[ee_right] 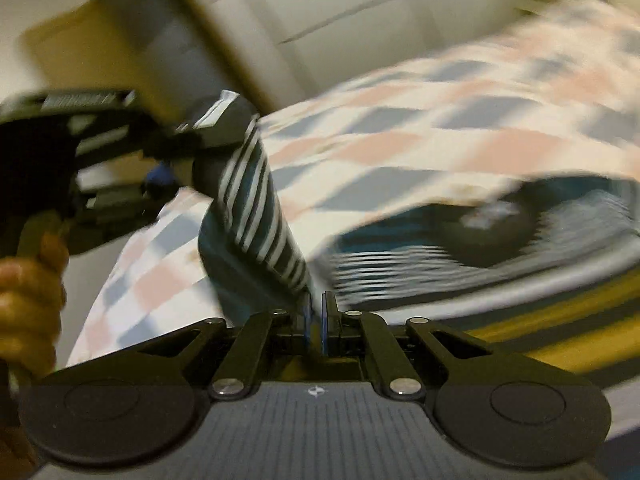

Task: Fold clothes

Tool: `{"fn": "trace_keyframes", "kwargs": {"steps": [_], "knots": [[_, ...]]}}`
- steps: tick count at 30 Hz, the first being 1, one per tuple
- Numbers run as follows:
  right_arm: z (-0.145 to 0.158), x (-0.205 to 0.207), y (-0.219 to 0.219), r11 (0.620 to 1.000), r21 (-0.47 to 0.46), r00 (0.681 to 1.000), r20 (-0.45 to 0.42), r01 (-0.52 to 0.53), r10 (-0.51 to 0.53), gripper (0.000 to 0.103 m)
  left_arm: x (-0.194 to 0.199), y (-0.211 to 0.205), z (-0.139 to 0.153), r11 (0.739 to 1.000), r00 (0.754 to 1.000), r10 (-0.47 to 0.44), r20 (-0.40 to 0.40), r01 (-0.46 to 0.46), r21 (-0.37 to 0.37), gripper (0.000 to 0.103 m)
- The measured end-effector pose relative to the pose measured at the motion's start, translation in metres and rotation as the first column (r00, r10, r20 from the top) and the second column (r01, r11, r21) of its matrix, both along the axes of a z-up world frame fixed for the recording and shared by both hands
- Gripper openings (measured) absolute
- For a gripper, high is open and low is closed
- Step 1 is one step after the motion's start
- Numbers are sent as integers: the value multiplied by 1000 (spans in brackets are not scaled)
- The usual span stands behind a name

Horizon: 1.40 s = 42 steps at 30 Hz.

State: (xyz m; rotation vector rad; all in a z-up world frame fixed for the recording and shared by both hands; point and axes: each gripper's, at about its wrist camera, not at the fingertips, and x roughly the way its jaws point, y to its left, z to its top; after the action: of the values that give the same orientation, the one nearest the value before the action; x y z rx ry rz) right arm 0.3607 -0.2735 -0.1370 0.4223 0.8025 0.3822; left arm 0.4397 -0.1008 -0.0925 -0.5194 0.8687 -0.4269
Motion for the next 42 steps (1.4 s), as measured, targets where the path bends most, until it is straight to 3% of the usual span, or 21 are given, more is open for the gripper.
{"fn": "trace_keyframes", "kwargs": {"steps": [3,5,7,10,12,16,18,26,34,42], "knots": [[-27,-6,-67,990,2,982,-131,138,-136,7,-1,-37,-39,996,991,-51,-125,60,72,35],[-58,-7,-100,979,6,946,-260,202,-194,7,-11,-53,-65,981,978,-50,-202,86,176,35],[-79,-10,-125,969,14,909,-350,245,-225,7,-21,-59,-82,968,967,-38,-250,97,230,35],[-100,-20,-149,958,37,869,-432,284,-241,10,-29,-48,-96,966,956,2,-292,74,248,35],[-98,-23,-153,964,32,875,-428,264,-225,18,-31,-44,-99,960,951,29,-309,59,274,35],[-91,-18,-152,979,34,897,-408,200,-169,22,-33,-33,-96,954,946,62,-317,37,297,35],[-89,-15,-153,983,25,900,-408,181,-155,36,-35,-27,-94,951,944,79,-321,26,308,35],[-99,-8,-145,987,-13,889,-432,161,-151,37,-41,-8,-105,939,934,97,-345,29,343,36],[-102,2,-145,984,-8,885,-435,180,-165,41,-42,31,-113,925,939,147,-311,-19,379,42],[-114,39,-136,968,67,889,-414,243,-195,46,-8,40,-126,884,943,114,-313,48,465,42]]}}
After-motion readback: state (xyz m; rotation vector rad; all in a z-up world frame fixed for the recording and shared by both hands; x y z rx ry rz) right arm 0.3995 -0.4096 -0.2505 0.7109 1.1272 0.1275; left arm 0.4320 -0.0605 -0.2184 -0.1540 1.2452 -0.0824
